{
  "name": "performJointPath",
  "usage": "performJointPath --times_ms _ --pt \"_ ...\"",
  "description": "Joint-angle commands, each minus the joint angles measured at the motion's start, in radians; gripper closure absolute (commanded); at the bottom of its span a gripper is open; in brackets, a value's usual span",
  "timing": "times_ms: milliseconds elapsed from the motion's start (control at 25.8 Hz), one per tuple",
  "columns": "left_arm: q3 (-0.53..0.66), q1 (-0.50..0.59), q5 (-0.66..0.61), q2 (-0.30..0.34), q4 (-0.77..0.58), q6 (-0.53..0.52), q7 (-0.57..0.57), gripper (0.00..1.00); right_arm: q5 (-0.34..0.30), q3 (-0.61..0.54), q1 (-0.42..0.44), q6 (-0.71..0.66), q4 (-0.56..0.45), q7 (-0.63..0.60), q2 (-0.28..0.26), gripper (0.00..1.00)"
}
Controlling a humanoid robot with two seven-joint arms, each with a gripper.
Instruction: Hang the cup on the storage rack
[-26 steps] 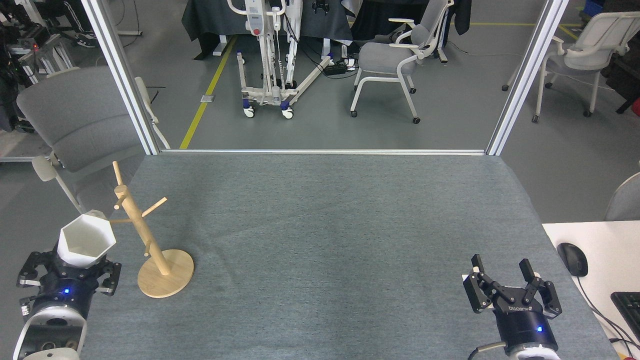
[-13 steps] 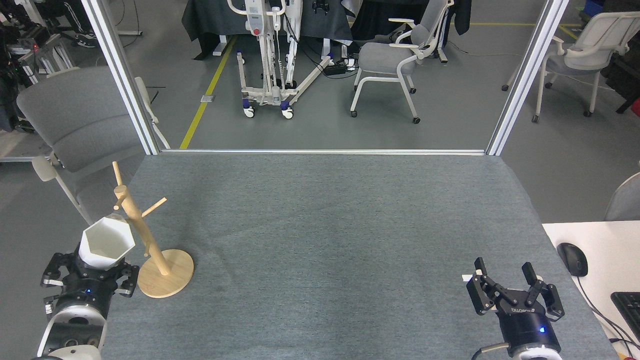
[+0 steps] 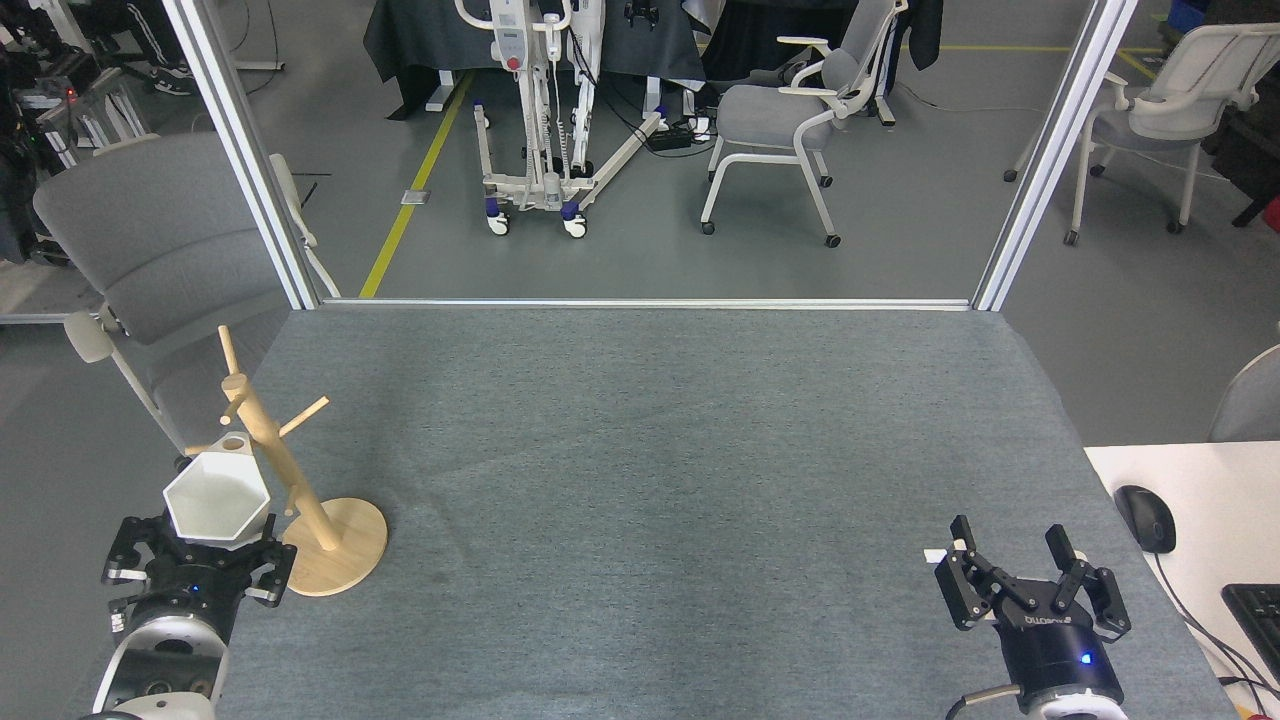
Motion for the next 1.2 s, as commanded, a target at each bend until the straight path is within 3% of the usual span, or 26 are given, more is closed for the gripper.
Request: performJointPath --times_ms 0,387,542,774,929,1046,1162 --pt "0.0 0.003 0.003 -0.008 0.023 0.001 0.011 0.03 0.001 0.0 -0.005 0.0 0.0 0.0 -0.001 0.0" --pt "0.003 0.017 0.006 -0.031 0.162 -0.002 0.073 0.02 0.004 0.001 -0.008 -0.002 0.002 0.0 0.008 0.0" --pt "-0.01 0.074 0.031 -0.043 0.163 -0.017 0.131 0.02 0.007 0.0 -0.008 0.0 0.002 0.0 0.013 0.0" --pt "-0.117 0.063 0.082 -0.218 0.145 -0.096 0.232 0.02 0.002 0.0 -0.013 0.009 0.011 -0.004 0.002 0.0" --pt "-0.28 0.014 0.149 -0.244 0.108 -0.06 0.243 0.02 0.001 0.001 -0.027 0.013 0.011 -0.009 -0.001 0.0" --pt "-0.404 -0.061 0.298 -0.245 0.093 0.058 0.221 0.02 -0.001 0.009 -0.073 0.015 0.016 -0.009 0.003 0.0" --pt "-0.461 -0.139 0.325 -0.245 0.099 0.131 0.2 0.02 -0.001 0.009 -0.077 0.013 0.016 -0.009 -0.003 0.0"
